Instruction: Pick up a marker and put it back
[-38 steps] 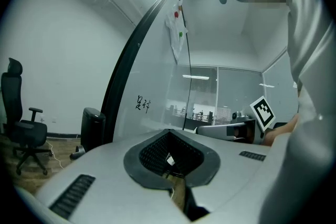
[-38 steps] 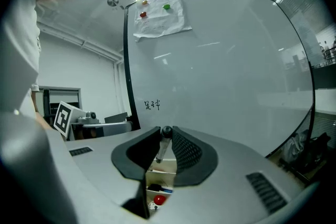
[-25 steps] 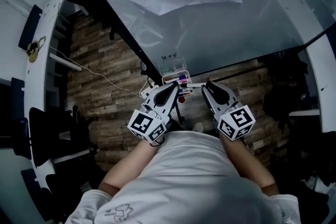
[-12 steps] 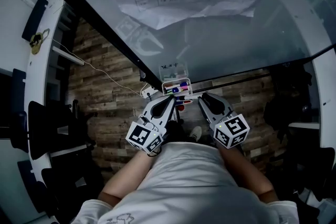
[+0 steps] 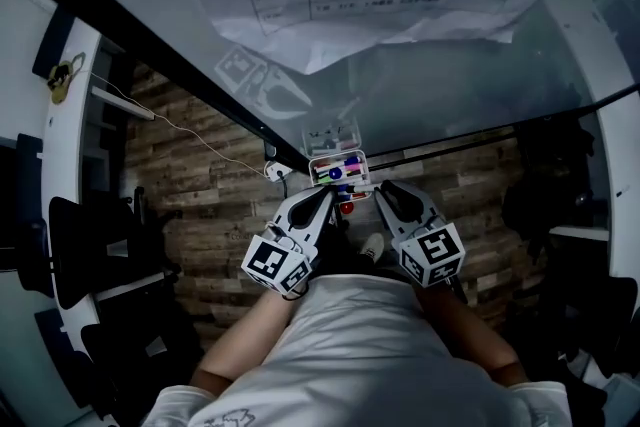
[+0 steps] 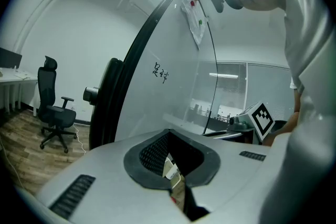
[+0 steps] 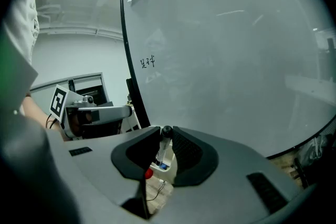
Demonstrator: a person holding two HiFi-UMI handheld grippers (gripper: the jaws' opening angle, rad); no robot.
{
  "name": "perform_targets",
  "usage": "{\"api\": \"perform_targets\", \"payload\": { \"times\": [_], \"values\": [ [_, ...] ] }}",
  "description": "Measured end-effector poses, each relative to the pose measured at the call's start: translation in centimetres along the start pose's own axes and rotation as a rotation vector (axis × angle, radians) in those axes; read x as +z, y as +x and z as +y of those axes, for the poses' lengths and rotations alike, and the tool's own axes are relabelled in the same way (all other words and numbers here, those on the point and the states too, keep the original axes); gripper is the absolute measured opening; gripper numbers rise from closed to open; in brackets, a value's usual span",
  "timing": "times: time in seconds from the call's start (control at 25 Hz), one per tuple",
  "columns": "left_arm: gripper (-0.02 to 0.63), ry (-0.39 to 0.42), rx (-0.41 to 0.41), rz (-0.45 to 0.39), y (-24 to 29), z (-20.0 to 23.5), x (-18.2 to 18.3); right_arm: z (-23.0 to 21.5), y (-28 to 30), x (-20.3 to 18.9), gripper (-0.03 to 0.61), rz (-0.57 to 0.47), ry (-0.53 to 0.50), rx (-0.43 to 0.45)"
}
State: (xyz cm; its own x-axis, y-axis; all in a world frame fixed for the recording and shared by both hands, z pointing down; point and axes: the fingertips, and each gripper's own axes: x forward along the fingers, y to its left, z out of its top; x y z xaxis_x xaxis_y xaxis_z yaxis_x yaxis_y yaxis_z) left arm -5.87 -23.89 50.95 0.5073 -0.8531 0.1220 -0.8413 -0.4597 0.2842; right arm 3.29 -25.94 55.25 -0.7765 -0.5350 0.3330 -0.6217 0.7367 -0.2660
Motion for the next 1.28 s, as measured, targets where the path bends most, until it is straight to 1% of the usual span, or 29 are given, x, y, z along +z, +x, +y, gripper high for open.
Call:
{"api": "perform_targets", "payload": {
  "times": [0.16,0.32,0.44,0.6,0.68,0.8,1.08,1.28],
  "values": [
    [0.005,-0.006,-0.014,0.014,0.6,0.5,-0.3,-0.4,0.9,-0.6,0.078,0.019,0.019,-0.01],
    [0.005,-0.012,-0.025,0.018,0.5,0.6,-0.5,-0.5,1.2,-0.5,0.078,0.02,-0.002,-0.027],
    [0.005,-0.018,-0.032,0.025,0.6,0.6,-0.5,-0.7,1.6,-0.6,0.078,0.018,0.009,-0.034],
    [0.005,-0.007,-0.046,0.017,0.9,0.4,0.0,-1.0,1.8,-0.6,0.078,0.0,-0.01,-0.058],
    [0.005,-0.004,-0.05,0.016,0.7,0.4,0.0,-0.7,2.0,-1.1,0.078,0.01,-0.009,-0.052],
    [0.005,-0.018,-0.036,0.019,0.3,0.7,0.0,-0.3,2.3,-1.3,0.078,0.023,-0.009,-0.043],
    [0.005,-0.026,-0.029,0.014,-0.2,1.1,-0.2,0.0,2.4,-1.2,0.089,0.012,-0.005,-0.026],
    [0.005,-0.023,-0.018,0.011,-0.5,0.8,0.1,0.0,2.1,-0.9,0.098,0.002,-0.022,-0.025]
  ]
}}
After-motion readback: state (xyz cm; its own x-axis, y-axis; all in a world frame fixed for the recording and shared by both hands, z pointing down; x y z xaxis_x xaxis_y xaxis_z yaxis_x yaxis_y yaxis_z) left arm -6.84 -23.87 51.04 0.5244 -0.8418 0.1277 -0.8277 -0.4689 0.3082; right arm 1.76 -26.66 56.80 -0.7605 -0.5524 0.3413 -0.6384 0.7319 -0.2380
